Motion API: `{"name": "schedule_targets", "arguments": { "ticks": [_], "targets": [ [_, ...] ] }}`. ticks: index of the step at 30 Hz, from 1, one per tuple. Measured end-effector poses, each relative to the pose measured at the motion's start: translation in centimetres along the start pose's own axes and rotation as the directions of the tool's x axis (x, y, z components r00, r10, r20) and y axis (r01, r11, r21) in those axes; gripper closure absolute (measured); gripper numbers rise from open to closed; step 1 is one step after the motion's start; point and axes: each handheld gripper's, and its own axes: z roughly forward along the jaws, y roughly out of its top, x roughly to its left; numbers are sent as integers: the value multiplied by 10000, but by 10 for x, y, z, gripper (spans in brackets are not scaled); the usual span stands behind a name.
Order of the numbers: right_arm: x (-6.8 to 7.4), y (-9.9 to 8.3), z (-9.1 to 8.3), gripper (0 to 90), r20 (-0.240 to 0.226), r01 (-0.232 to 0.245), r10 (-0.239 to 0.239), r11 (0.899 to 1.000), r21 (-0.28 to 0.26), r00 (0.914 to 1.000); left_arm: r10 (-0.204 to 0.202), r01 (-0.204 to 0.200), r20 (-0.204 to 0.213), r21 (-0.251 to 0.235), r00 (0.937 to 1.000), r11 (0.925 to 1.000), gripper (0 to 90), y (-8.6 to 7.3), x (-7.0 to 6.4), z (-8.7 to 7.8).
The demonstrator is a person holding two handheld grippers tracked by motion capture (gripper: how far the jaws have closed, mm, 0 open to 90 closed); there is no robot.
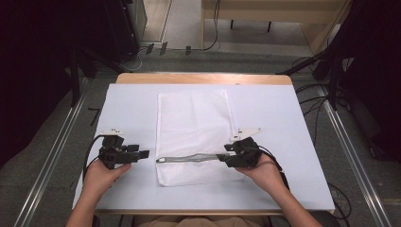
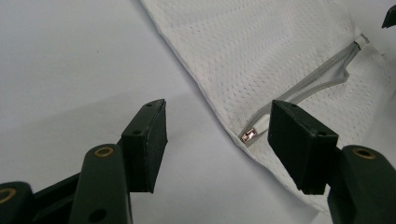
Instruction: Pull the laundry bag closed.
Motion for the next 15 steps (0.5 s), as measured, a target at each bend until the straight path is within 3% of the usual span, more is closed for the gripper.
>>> {"name": "schedule_targets", "arguments": {
  "ticks": [12, 15],
  "targets": [
    [14, 7, 13, 555, -483, 177, -166, 9996, 222, 9987, 119, -119, 23, 137, 9999, 9998, 384, 0, 0, 2],
    [19, 8, 19, 556, -573, 239, -223, 9994, 264, 9981, 346, -346, -60, -53, 9994, 9994, 380, 0, -2, 1]
  ]
}}
